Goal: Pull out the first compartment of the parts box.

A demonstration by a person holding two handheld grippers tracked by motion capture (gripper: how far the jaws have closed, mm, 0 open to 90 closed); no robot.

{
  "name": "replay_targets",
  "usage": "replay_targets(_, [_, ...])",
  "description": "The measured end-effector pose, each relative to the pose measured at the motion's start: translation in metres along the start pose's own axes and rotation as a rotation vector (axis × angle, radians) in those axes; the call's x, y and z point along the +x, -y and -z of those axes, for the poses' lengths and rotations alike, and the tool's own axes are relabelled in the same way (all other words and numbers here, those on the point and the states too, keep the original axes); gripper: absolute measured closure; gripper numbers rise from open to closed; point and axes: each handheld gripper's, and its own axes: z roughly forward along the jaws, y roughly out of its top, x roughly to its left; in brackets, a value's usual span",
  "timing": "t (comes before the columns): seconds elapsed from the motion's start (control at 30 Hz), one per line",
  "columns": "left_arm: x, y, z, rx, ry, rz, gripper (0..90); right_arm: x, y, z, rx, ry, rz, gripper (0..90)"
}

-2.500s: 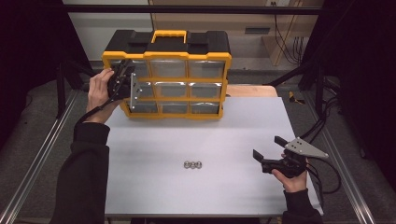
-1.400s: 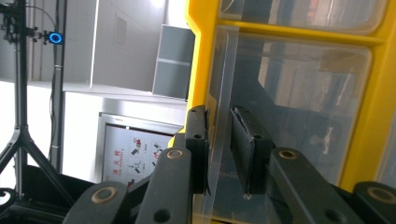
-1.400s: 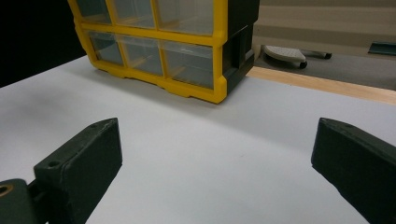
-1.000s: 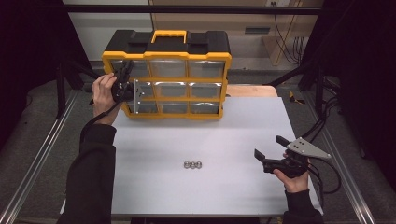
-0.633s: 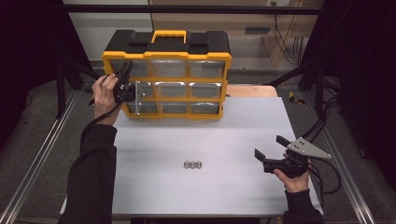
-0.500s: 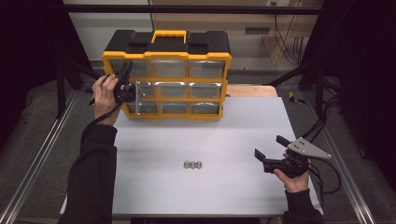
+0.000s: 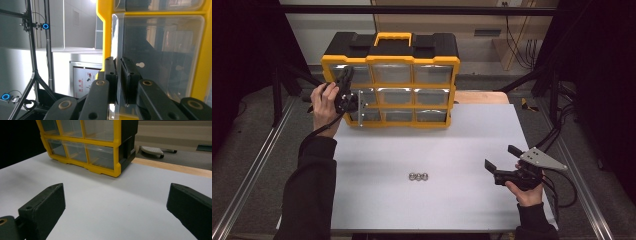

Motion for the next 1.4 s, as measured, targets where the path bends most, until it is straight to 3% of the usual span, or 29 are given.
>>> replay_targets(0.87, [0.003, 0.001, 0.026, -0.022, -0.032, -0.008, 83.4, 0.001, -0.002, 0.002, -0.008, -0.002, -0.001, 2.4])
replay_targets(1.07, [0.0, 0.002, 0.03, -0.047, -0.059, -0.01, 83.4, 0.001, -0.003, 0.003, -0.014, -0.001, 0.002, 2.4])
replay_targets(1.1, [0.001, 0.001, 0.033, -0.027, -0.05, -0.008, 83.4, 0.001, -0.003, 0.003, -0.014, -0.001, 0.003, 2.4])
replay_targets(1.4, [-0.001, 0.001, 0.038, -0.028, -0.063, -0.018, 83.3, 0.002, -0.004, 0.004, -0.016, -0.006, -0.004, 2.4])
